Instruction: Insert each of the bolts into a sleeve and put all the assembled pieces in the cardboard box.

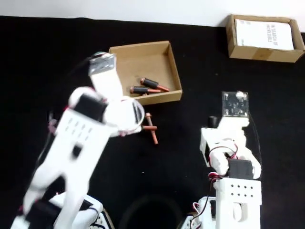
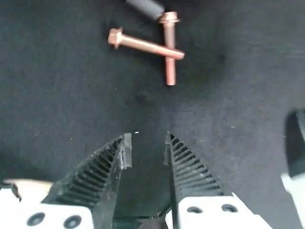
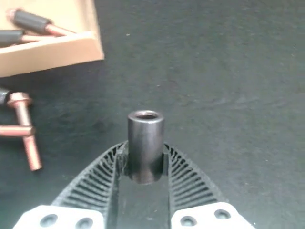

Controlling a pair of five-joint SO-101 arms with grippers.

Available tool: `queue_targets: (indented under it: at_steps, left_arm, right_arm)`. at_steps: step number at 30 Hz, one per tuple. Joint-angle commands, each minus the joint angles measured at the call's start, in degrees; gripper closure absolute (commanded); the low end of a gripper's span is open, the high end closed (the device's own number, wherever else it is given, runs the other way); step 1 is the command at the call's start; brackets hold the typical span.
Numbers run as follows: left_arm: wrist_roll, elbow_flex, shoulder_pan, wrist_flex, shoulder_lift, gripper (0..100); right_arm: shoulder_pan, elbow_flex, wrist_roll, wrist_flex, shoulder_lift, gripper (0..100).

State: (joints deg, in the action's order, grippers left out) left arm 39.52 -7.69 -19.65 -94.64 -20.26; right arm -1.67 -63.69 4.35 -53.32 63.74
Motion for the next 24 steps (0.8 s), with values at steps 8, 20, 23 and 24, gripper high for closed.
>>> queue_targets:
  at_steps: [8,20,23,24]
  left_arm:
    - [6.51,20.70,8.04,-3.25,34.15,87]
    - [7.74,33.36,6.99,-5.10,53.23,87]
    - [7.74,33.71,6.20,-5.10,54.29,87]
    - [7.74,33.71,6.02,-5.10,54.46,87]
  right_arm:
    - [6.81,-1.01,-0.35,1.19,1.27,99.1]
    - [4.88,-1.19,-0.26,4.00,1.10,99.1]
    - [3.12,-2.24,-0.26,4.09,1.19,99.1]
    - [2.51,-2.33,-0.26,4.09,1.19,99.1]
